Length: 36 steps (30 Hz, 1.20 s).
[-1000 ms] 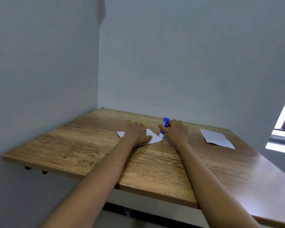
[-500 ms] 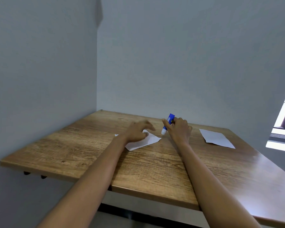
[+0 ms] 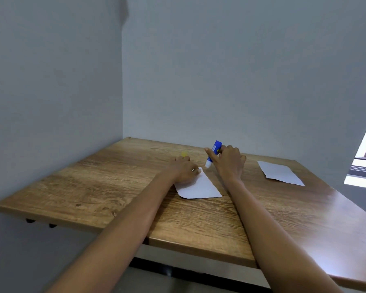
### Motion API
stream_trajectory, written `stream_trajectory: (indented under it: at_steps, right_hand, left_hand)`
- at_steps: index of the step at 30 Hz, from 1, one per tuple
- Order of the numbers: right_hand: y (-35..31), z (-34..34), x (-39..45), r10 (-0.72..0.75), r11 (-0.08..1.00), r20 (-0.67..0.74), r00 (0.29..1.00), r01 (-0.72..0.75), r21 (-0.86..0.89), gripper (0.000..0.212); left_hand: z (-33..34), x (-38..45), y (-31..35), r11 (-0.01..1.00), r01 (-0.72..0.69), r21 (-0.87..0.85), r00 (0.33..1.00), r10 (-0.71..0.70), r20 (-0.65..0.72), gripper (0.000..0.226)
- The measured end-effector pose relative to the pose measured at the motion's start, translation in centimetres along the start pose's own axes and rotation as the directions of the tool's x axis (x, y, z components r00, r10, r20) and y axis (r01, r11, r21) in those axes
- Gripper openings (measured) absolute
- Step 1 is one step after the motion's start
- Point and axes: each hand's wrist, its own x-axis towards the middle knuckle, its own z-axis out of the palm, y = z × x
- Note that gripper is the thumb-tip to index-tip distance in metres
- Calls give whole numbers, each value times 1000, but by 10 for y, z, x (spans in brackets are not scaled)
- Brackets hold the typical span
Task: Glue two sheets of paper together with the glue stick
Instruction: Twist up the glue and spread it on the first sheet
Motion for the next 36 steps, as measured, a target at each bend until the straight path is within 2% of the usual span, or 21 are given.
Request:
stream_trajectory:
  at_steps: [7,23,36]
  right_hand:
    - [-3,8,0,-32,996,40,999,35,-81,51]
    - [-6,11,0,-102,978,84,991,115,-173,56]
    - [-7,4,-6,-135,969,90,987,151,-195,51]
  left_hand:
    - [0,-1,-4,999,-30,-32,997,32,74,48]
    - [2,-3,-8,996,-27,-80,999,30,42,48]
    - [8,0,-14,995,86,47,996,-85,-23,52]
